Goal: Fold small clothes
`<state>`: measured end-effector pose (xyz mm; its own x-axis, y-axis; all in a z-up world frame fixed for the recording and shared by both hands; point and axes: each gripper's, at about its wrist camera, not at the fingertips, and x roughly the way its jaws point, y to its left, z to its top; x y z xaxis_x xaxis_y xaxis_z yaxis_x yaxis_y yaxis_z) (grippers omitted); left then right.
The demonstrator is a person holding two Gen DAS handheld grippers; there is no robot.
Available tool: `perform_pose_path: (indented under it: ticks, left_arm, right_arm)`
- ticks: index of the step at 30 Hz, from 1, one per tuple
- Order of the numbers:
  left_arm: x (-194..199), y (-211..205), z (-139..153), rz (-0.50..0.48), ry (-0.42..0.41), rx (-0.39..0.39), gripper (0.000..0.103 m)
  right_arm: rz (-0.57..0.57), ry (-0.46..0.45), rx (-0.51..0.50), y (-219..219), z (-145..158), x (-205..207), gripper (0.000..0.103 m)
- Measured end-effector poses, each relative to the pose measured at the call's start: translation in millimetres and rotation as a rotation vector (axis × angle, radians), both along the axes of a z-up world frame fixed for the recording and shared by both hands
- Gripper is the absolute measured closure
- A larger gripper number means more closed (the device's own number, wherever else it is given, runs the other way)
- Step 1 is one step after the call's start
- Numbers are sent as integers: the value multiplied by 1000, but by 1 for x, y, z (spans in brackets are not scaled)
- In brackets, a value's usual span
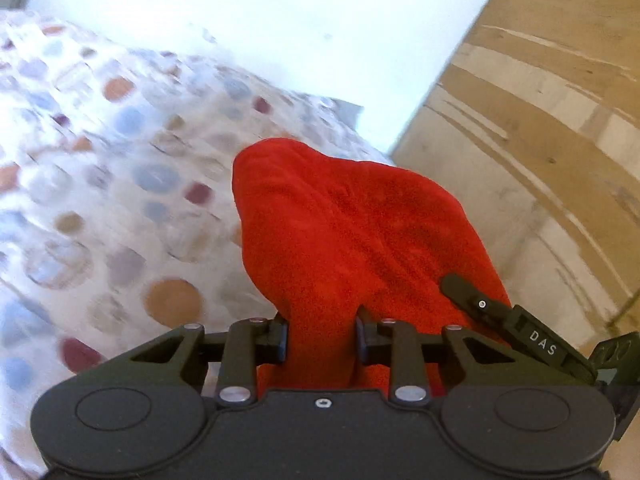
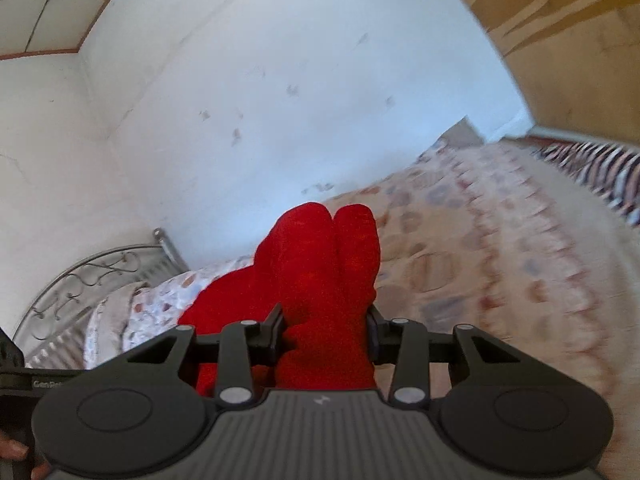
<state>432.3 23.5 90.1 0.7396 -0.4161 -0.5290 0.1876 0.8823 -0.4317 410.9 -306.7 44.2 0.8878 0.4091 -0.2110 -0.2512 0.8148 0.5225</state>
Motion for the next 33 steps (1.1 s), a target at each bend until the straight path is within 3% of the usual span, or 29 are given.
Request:
perform_pose_path:
  ticks: [4, 10, 15, 23, 26, 27, 33]
  left_arm:
    - [16, 21, -14, 56, -8, 70, 72]
    - [38, 24, -75, 115, 53, 115, 67]
    - [30, 11, -95, 171, -34, 173, 48]
    - [10, -27, -110, 225, -167, 377, 40]
    - [9, -21, -102, 227, -150, 340, 31]
    - [9, -17, -99, 231, -138, 315, 25]
    - [-9, -6, -78, 261, -122, 242, 15]
  right_arm:
    - [38, 43, -44, 30, -21, 40, 60]
    - [25, 171, -124, 45, -68, 73, 58]
    - [3, 186, -120, 40, -82, 68, 52]
    - [-35, 192, -113, 31, -81, 55, 43]
    - [-41, 167, -124, 26, -73, 43, 41]
    - [-44, 155, -132, 25, -70, 39, 38]
    - [-73, 89, -184, 19, -47, 5, 19]
